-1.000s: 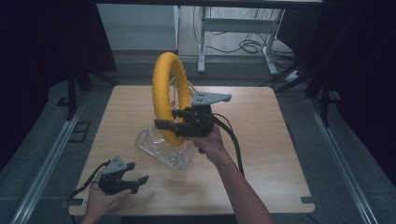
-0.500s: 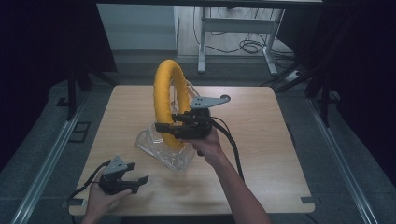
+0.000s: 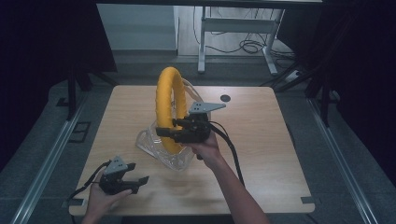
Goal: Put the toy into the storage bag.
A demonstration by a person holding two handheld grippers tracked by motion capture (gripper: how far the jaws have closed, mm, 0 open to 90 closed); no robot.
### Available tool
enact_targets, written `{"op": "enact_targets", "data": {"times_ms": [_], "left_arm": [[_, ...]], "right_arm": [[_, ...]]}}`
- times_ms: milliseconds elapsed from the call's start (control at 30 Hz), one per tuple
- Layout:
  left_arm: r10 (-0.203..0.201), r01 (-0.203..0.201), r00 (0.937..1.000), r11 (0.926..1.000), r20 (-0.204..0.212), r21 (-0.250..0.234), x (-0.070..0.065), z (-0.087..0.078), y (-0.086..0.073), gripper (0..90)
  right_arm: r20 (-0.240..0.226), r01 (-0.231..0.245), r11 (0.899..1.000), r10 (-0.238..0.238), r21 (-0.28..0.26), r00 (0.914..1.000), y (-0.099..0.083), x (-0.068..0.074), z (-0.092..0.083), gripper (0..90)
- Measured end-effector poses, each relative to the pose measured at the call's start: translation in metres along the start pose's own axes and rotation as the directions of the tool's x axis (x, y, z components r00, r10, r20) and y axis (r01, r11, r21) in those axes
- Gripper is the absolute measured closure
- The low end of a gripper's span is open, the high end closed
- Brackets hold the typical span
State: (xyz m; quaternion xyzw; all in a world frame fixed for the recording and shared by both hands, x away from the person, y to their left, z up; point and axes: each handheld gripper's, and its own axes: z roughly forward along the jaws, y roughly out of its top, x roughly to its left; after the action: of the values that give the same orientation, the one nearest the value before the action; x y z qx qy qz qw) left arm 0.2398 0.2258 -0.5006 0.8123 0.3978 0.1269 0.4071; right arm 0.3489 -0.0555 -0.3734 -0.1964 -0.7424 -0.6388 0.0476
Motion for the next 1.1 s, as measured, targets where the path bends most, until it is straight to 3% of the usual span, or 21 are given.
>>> {"op": "enact_targets", "data": {"times_ms": [233,400,667,800,900,1100], "left_arm": [[0.001,-0.001,1.0000,1.0000,0.001,0.004,0.000,0.001,0.000,23.6],[0.002,-0.002,1.0000,1.0000,0.002,0.008,-0.001,0.002,0.000,23.6],[0.006,-0.006,1.0000,0.9999,0.003,0.011,-0.001,0.003,0.000,23.6],[0.003,-0.003,1.0000,0.9999,0.003,0.011,-0.001,0.003,-0.001,23.4],[0.006,-0.006,1.0000,0.9999,0.001,0.010,-0.001,0.003,0.000,23.3],[0.005,-0.005,1.0000,0.9999,-0.001,0.011,-0.001,0.003,0.000,23.3]], "right_arm": [[0.007,-0.017,0.999,0.017,0.029,0.9998,-0.014,-0.007,0.002,50.7],[0.038,-0.027,0.996,0.024,0.084,0.9990,-0.025,-0.012,0.006,49.0],[0.028,-0.032,0.997,0.030,0.066,0.9992,-0.028,-0.015,0.004,48.7],[0.042,-0.007,0.998,0.004,0.064,0.9991,-0.028,-0.013,0.003,46.8],[0.074,0.005,0.997,-0.011,0.079,0.9972,-0.029,-0.012,0.002,36.5],[0.124,0.009,0.996,-0.020,0.085,0.9921,-0.031,-0.010,-0.005,27.3]]}}
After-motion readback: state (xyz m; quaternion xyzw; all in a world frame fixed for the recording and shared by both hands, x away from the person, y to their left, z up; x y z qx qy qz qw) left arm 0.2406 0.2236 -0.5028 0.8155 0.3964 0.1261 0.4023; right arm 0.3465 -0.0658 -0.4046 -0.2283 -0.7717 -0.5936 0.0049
